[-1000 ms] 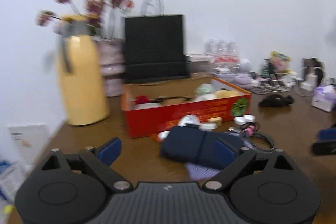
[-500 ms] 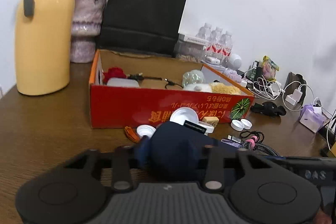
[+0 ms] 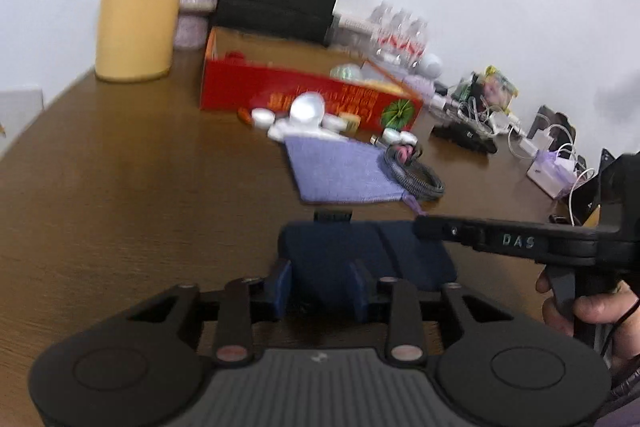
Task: Organize objects
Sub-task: 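Grasp the navy blue zip case with the right gripper, then the left gripper, then carry the navy blue case into the cardboard box with both grippers and release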
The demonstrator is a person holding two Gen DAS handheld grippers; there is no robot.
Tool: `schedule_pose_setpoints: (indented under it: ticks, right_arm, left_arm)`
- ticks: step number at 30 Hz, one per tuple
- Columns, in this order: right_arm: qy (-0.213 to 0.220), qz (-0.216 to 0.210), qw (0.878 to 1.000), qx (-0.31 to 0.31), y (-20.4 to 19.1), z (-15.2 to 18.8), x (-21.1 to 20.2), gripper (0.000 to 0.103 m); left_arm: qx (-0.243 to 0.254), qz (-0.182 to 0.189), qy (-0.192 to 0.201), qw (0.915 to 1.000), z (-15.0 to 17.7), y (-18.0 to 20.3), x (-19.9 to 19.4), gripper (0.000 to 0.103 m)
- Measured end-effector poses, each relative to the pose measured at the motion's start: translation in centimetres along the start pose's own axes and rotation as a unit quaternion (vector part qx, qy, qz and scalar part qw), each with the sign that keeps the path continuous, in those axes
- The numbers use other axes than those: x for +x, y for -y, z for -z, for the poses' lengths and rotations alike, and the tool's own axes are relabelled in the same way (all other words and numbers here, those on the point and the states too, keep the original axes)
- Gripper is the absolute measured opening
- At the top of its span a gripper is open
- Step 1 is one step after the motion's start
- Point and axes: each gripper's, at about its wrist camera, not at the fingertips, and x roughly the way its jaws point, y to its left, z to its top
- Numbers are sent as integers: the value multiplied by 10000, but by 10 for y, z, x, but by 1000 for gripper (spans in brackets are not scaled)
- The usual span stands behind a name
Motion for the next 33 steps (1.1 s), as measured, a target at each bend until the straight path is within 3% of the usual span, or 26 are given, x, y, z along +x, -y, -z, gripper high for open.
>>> schedule_pose_setpoints:
  ticks: [2, 5, 8, 11, 13, 14, 15, 17, 21, 27, 30, 33]
  right_arm:
    - [96, 88, 9999, 20, 1, 4, -10, 41]
    - [158, 146, 9998, 55, 4, 7, -21, 44]
    - [85, 147, 9998, 74, 5, 14, -28, 44]
    - [1, 62, 9996, 267, 6, 19, -24, 43]
    - [-66, -141, 9989, 441, 10, 20, -18, 43]
    - [-122, -250, 9983, 514, 12, 19, -14, 43]
    - [-180, -389, 9971, 625, 15, 18, -10, 41]
    - [-265, -686, 9932, 898, 22, 16, -2, 30]
    - [-272, -699, 9945, 733, 17, 2, -2, 24]
    - [618, -502, 9965, 236, 20, -88, -9, 24]
    - [673, -314, 9972, 5, 31, -147, 15, 24]
    - [462, -93, 9989, -46, 48, -202, 50, 25]
  left_arm:
    - [32, -259, 308, 9992, 0, -3, -5, 62]
    - [-271, -358, 211, 9988, -2, -14, 3, 61]
    - [-620, -177, -172, 9978, 1, -23, 15, 56]
    - [-702, 3, -129, 9975, 3, -23, 17, 56]
    - [-764, 143, -133, 9969, 2, -25, 21, 47]
    - [-854, 304, -173, 9957, 3, -27, 24, 30]
    - [-992, 415, -171, 9940, 3, -29, 25, 29]
    - [-969, 256, -70, 9949, 1, -27, 26, 26]
    - [-845, 175, 237, 9960, -21, -20, 20, 22]
    - [-436, 273, 942, 9942, -129, -8, 50, 22]
    - [-430, 201, 855, 9952, -186, -11, 93, 22]
    - [-320, 33, 681, 9972, -222, -14, 139, 22]
